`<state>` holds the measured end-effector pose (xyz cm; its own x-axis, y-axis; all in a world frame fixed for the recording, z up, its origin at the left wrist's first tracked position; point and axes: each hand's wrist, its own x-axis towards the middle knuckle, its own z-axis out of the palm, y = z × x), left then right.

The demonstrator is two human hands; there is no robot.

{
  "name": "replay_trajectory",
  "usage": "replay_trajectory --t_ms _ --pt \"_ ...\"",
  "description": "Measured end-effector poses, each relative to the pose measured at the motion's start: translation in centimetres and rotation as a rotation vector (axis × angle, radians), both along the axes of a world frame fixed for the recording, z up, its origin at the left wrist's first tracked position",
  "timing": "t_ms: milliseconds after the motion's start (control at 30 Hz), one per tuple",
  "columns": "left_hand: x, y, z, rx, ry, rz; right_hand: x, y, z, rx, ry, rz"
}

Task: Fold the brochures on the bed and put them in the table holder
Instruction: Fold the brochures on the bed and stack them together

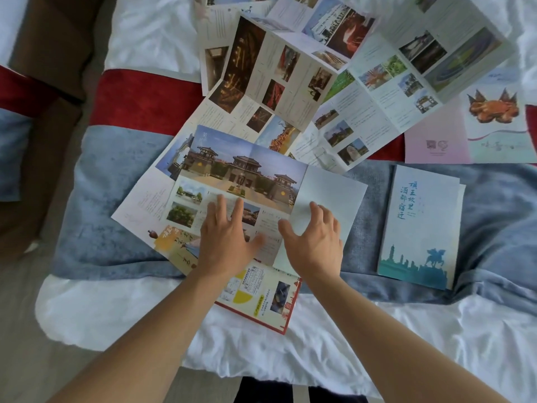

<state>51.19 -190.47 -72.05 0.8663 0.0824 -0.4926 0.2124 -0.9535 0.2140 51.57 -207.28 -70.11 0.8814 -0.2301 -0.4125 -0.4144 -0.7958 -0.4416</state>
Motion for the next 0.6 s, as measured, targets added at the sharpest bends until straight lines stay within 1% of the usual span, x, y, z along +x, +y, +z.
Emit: replay_trajectory --t_ms 100,167,267,400,467,533,600 --pt "-0.4 -0.6 0.1 0.077 -0.071 -0.093 0.0 -0.3 -0.2 -0.064 0.01 0.021" --pt "-0.5 -0.8 0.1 0.126 -0.088 -0.12 -0.1 -0.7 -0.4 -0.11 0.045 -0.02" --pt "-0.4 -1.0 0.2 0.098 -0.071 -0.113 -0.1 -1.9 -0.6 -0.069 0.108 -0.223" --pt "-0.3 -1.5 0.4 -0.005 -0.038 -0.093 0.4 -3.1 -0.5 -0.044 0.058 -0.414" --pt "-0.2 -1.9 0.4 -0.005 -0.029 -0.093 0.9 -3.7 -0.2 0.027 0.034 -0.519" --pt "0.1 -2.3 0.6 -0.002 -0.029 -0.07 1.3 -4.1 0.1 0.199 0.033 -0.659" --pt "0.4 -2.6 0.9 -0.001 -0.048 -0.043 1.3 -4.5 0.4 0.297 0.055 -0.704"
